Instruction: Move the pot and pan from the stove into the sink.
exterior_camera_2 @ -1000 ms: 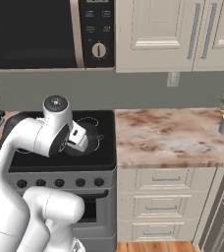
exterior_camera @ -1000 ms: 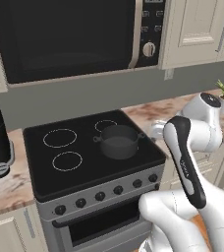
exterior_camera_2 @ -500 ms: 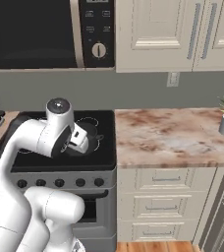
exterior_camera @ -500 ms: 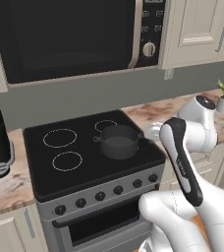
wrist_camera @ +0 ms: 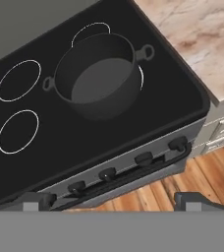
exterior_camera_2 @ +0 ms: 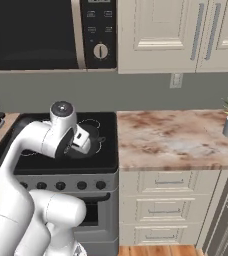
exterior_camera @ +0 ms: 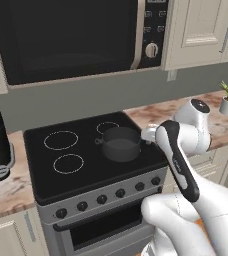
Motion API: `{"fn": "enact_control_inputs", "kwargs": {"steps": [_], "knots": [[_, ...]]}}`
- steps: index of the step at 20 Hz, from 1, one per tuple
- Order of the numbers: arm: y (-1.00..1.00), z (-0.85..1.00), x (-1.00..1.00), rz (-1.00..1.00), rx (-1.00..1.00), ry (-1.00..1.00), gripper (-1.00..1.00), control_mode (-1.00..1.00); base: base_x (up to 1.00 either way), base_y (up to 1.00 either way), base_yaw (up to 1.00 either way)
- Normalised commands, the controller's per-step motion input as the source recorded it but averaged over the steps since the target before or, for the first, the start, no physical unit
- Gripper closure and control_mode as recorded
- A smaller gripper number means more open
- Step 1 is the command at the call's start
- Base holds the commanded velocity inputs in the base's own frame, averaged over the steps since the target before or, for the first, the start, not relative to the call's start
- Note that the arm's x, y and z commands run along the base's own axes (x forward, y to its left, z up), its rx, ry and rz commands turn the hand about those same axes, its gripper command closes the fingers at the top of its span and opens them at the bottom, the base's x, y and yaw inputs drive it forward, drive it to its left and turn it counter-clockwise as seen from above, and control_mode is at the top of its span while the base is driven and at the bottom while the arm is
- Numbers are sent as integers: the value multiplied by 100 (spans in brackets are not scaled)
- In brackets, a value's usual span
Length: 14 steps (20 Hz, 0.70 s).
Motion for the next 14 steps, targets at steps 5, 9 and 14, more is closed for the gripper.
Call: {"fn": "enact_control_inputs", "kwargs": {"steps": [5,9,14], "knots": [[6,-15,34,0,0,4,-100,-100,0,0,0],[4,-20,32,0,0,6,-100,-100,0,0,0],[5,-24,33,-1,0,4,-100,-100,0,0,0]]}}
